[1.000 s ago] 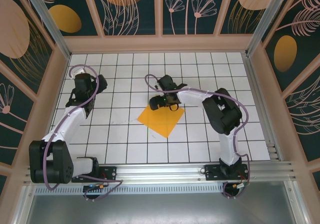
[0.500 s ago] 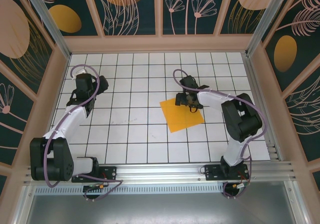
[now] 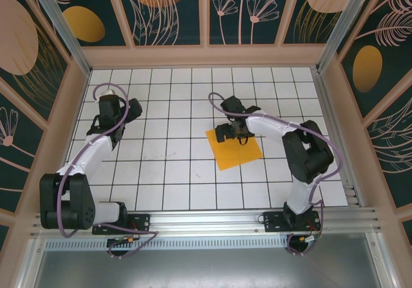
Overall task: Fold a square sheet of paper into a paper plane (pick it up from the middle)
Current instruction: Move the square sheet of paper to the center of the table, then fold the square sheet of paper in half at the center of the table.
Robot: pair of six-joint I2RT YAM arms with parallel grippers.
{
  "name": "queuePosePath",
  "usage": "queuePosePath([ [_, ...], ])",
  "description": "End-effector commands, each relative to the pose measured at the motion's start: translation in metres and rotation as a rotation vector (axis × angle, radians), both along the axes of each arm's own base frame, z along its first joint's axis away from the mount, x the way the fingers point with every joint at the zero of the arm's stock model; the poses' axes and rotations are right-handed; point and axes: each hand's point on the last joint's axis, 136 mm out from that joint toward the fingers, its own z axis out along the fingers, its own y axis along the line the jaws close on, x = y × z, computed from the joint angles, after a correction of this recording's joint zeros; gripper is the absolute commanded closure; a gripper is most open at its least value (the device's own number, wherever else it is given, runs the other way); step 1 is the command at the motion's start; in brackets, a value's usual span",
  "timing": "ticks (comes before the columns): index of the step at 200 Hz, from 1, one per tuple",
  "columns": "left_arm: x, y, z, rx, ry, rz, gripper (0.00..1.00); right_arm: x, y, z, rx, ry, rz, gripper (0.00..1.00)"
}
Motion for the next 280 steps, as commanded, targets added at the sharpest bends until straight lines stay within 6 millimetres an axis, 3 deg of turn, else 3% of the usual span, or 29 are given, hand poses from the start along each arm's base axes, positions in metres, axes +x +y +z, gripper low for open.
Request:
queuePosePath([
  [1, 0.006, -0.002, 0.01, -0.017, -0.016, -0.009, 0.01, -0.01, -0.001, -0.007, -0.027, 0.071, 0.046, 0.02],
  [131, 0.006, 0.001, 0.006, -0.005, -0.005, 0.002, 0.01, -0.028, -0.012, -0.05, -0.074, 0.192, 0.051, 0.05],
  [177, 0.006, 0.001, 0.004, -0.006, 0.0, 0.001, 0.01, -0.028, -0.02, -0.053, -0.107, 0.189, 0.029, 0.1],
  [200, 0.007, 0.0, 0.004, -0.011, 0.001, -0.001, 0.01, -0.022, -0.014, -0.045, -0.076, 0.162, 0.021, 0.14],
  [235, 0.007, -0.006, 0.003, -0.041, 0.0, -0.02, 0.02, -0.008, 0.006, -0.019, 0.056, 0.089, -0.01, 0.32],
  [280, 0.005, -0.031, -0.006, -0.161, 0.014, -0.115, 0.02, 0.016, 0.048, 0.047, 0.372, -0.049, -0.049, 0.58],
])
